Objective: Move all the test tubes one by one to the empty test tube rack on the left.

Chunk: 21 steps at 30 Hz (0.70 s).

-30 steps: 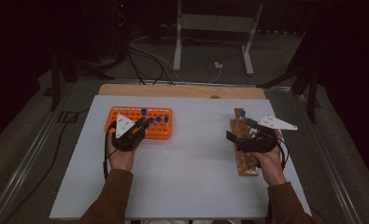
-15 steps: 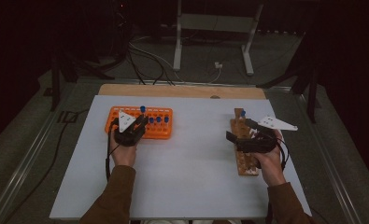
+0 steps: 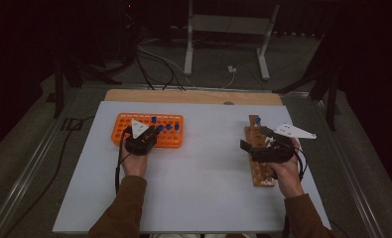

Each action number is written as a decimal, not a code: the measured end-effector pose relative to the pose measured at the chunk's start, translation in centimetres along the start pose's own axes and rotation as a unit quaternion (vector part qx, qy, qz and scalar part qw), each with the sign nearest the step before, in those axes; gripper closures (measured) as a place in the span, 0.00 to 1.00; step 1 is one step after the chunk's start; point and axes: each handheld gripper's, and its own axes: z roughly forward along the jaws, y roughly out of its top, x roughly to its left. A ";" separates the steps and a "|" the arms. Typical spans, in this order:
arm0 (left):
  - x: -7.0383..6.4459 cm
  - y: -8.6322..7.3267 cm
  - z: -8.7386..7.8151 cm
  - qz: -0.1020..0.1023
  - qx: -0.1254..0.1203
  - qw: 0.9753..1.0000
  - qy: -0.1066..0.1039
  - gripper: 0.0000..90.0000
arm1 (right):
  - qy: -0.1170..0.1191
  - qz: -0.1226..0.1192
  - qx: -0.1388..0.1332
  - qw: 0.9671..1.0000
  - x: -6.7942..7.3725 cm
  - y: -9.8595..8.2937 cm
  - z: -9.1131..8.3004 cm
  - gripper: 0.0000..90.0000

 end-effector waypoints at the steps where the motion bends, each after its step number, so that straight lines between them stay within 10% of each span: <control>1: -0.1 -0.1 0.1 0.005 0.011 1.000 0.002 0.86 | 0.000 0.000 0.001 1.000 0.0 0.0 0.0 0.00; 13: -0.2 -0.2 0.2 0.012 0.047 0.999 0.001 0.84 | 0.002 0.001 0.002 1.000 -0.1 0.0 0.0 0.00; 21: -0.2 0.6 -1.2 0.024 0.016 1.000 0.004 0.84 | 0.001 0.005 0.001 1.000 -0.3 0.0 -0.1 0.00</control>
